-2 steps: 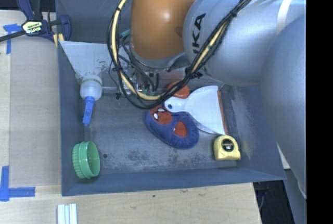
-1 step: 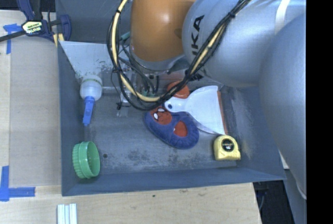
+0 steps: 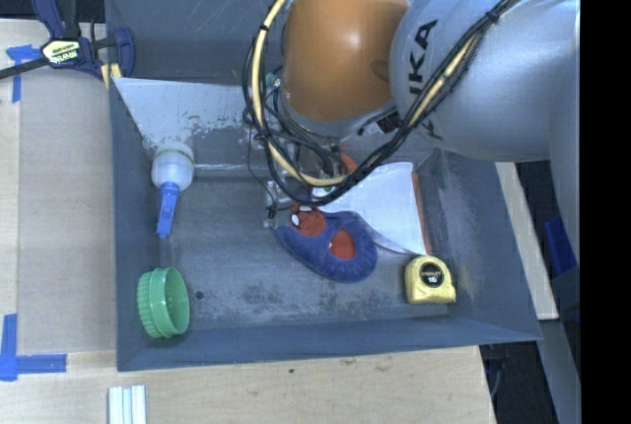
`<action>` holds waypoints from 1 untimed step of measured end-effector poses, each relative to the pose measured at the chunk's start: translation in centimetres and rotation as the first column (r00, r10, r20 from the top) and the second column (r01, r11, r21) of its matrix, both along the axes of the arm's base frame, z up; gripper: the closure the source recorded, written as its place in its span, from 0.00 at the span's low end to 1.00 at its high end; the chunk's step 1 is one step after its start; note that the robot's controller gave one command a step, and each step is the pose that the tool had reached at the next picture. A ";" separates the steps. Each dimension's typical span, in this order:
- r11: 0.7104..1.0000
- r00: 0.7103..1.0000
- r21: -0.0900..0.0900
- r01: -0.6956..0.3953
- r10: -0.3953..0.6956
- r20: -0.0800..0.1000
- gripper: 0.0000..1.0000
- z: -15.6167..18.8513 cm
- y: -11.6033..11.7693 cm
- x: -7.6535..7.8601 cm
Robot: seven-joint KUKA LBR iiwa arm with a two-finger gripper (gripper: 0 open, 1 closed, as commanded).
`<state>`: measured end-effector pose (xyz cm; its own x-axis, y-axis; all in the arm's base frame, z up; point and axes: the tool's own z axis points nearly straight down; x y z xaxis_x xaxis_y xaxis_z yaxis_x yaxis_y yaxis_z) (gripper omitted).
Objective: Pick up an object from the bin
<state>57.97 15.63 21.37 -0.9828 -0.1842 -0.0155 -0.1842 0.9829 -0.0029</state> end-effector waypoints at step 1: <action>0.999 0.999 -0.002 0.048 -0.048 0.007 0.00 2.3 -13.4 1.8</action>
Offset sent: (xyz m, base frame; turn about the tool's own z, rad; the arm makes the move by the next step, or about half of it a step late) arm 0.0160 -0.1271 0.0215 0.0384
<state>59.75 2.26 23.67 -0.9904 -0.1364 -0.0224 -0.1363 0.9906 -0.0066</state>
